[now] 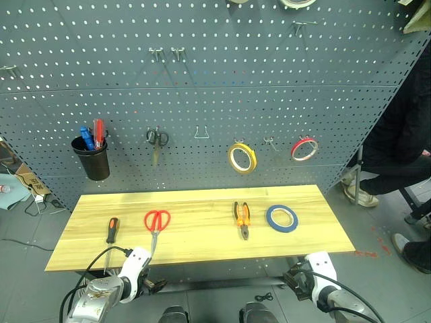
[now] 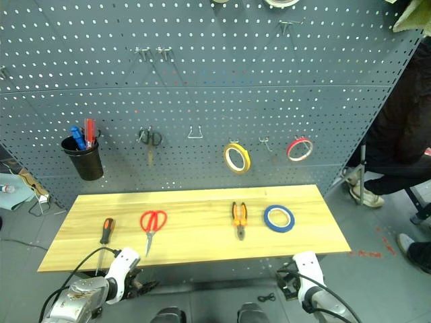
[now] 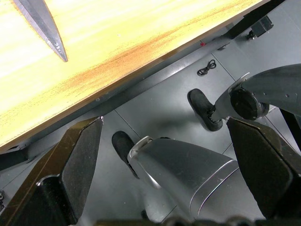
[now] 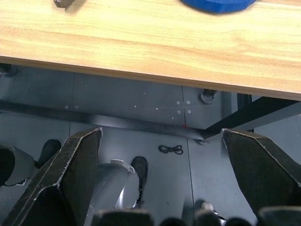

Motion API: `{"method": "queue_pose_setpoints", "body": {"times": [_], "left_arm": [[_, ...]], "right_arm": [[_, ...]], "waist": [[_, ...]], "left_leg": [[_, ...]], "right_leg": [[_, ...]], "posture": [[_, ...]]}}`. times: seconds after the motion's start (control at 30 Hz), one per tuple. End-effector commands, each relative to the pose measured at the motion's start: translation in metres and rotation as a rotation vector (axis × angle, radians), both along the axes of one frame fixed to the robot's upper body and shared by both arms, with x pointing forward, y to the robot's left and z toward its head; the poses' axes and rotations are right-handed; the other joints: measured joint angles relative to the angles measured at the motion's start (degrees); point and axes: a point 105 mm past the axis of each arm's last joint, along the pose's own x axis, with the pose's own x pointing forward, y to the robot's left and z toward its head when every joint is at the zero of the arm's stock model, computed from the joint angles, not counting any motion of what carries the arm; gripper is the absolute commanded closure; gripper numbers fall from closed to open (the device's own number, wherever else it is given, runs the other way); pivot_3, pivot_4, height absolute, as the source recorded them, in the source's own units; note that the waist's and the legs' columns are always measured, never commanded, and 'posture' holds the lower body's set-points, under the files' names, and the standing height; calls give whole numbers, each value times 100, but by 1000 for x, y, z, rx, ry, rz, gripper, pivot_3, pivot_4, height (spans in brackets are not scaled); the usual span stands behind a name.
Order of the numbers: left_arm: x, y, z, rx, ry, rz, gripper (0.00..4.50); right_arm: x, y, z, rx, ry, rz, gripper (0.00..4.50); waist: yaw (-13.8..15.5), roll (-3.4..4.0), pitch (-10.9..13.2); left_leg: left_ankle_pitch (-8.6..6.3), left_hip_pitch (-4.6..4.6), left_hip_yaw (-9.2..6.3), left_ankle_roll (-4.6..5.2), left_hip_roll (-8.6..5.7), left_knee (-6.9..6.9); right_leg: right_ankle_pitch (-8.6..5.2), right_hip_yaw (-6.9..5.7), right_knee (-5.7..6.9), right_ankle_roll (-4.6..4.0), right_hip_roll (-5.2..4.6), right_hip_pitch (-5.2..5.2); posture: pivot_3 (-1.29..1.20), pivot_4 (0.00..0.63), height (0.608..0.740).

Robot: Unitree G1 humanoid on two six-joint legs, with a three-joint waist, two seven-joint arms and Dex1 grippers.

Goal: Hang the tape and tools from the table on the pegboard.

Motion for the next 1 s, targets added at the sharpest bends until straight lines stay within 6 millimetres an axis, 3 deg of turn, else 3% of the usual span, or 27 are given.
{"method": "queue_pose_setpoints", "body": {"times": [0.03, 0.23, 0.3, 0.43, 0.6, 0.67, 0.83, 0.9, 1.0], "left_arm": [[12, 1, 9, -11, -62, 12, 30], [26, -9, 35, -101, -179, 8, 30], [35, -10, 65, -154, -266, 3, 30], [37, -20, 118, -264, -377, -87, 30], [40, -38, 166, -318, -484, -270, 30], [45, -53, 182, -335, -540, -380, 30], [60, -90, 202, -369, -622, -572, 30], [66, -107, 206, -398, -642, -633, 30], [72, -124, 210, -429, -672, -687, 30]], "right_arm": [[8, -2, 11, -6, -46, 0, 0], [11, -9, 13, -45, -64, 28, 0], [23, -5, 31, -71, -118, 92, 0], [38, 7, 66, -89, -192, 200, 0], [59, 25, 108, -93, -259, 302, 0], [71, 27, 119, -122, -278, 352, 0], [105, 28, 134, -137, -302, 395, 0], [122, 24, 136, -153, -299, 405, 0], [139, 17, 135, -183, -284, 419, 0]], "waist": [[0, 0, 0], [0, -4, 7], [-4, -16, 86], [-12, -12, 325], [7, -24, 650], [35, -40, 780], [61, -68, 1029], [59, -74, 1104], [57, -74, 1170]], "left_leg": [[0, 0, 0, 0, 0, 0], [0, -1, 0, 0, 0, 0], [0, 1, 0, 0, 1, 2], [-2, -13, -3, 1, 5, 26], [-3, -14, -3, 3, 4, 44], [-3, -22, -3, 3, 2, 52], [5, -112, -1, 14, -6, 68], [46, -125, -1, 81, -6, 73], [54, -155, -1, 94, -7, 67]], "right_leg": [[0, 0, 0, 0, 0, 0], [0, 0, 0, 0, -1, 0], [-1, 1, 1, -1, -1, -1], [-2, 4, 2, -3, -2, -11], [-3, 15, -3, -4, -2, -11], [-3, 17, -5, -4, -2, -11], [-2, 31, -4, -4, 0, -46], [-2, 33, 3, -3, 6, -51], [1, 36, 32, 0, 11, -79]], "posture": [[59, 9, 740], [70, 32, 740], [65, 96, 740], [63, 153, 740], [37, 214, 740], [24, 245, 740], [14, 283, 740], [14, 303, 740], [12, 315, 740]]}}
